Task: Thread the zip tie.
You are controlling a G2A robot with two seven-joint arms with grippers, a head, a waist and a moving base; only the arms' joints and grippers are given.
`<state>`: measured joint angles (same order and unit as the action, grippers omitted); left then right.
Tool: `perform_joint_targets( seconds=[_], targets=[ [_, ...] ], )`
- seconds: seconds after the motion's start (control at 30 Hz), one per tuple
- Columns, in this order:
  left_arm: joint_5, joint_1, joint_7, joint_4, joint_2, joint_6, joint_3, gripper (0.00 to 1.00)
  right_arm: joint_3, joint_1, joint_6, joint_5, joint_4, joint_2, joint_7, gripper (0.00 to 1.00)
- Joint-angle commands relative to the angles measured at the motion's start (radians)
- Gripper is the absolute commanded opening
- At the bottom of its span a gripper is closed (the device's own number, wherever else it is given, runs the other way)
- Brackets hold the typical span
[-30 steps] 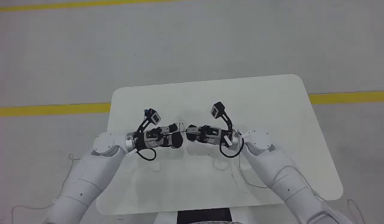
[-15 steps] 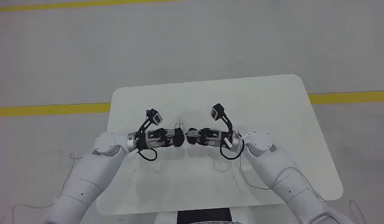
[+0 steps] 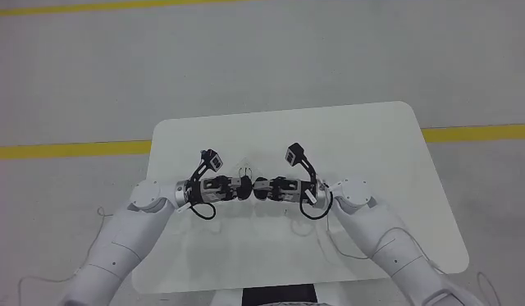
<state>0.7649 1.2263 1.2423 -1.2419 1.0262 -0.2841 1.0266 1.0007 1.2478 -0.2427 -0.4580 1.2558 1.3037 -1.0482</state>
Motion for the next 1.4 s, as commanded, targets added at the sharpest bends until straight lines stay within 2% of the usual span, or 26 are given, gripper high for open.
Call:
perform_joint_targets(
  seconds=[0.0,0.3,0.47,0.67,0.7,0.73,1.0,1.03,1.1,1.37],
  targets=[
    [-0.001,-0.001,-0.001,0.001,0.000,0.000,-0.001,0.13,-0.002,-0.002,0.001,0.001,-0.002,0.000,0.001,0.00],
    [-0.004,-0.007,-0.004,0.010,0.002,0.004,-0.011,0.10,-0.008,-0.005,-0.005,-0.007,-0.006,-0.002,0.002,0.00],
    [-0.004,-0.010,-0.003,0.014,0.002,0.006,-0.016,0.00,-0.011,-0.006,-0.006,-0.010,-0.007,-0.004,-0.001,0.00],
    [-0.006,-0.013,-0.002,0.018,0.002,0.010,-0.020,0.00,-0.016,-0.008,-0.003,-0.017,-0.007,-0.005,-0.002,0.00],
    [-0.005,-0.013,-0.001,0.019,0.002,0.009,-0.020,0.00,-0.016,-0.008,-0.001,-0.020,-0.008,-0.006,-0.002,0.32],
    [-0.004,-0.012,0.001,0.020,0.002,0.008,-0.019,0.00,-0.016,-0.007,0.000,-0.025,-0.008,-0.006,0.000,1.00],
    [0.011,0.004,0.025,0.023,-0.010,-0.004,0.014,0.00,0.020,0.002,-0.032,-0.056,-0.020,-0.014,0.014,1.00],
    [0.020,0.009,0.033,0.025,-0.010,-0.001,0.015,0.00,0.028,0.007,-0.050,-0.058,-0.020,-0.015,0.028,1.00],
    [0.039,0.009,0.061,0.021,-0.008,0.002,0.006,0.00,0.028,0.007,-0.050,-0.058,-0.020,-0.015,0.028,1.00],
    [0.037,0.008,0.065,0.017,-0.007,-0.002,0.004,0.00,0.028,0.007,-0.050,-0.058,-0.020,-0.015,0.028,1.00]
  ],
)
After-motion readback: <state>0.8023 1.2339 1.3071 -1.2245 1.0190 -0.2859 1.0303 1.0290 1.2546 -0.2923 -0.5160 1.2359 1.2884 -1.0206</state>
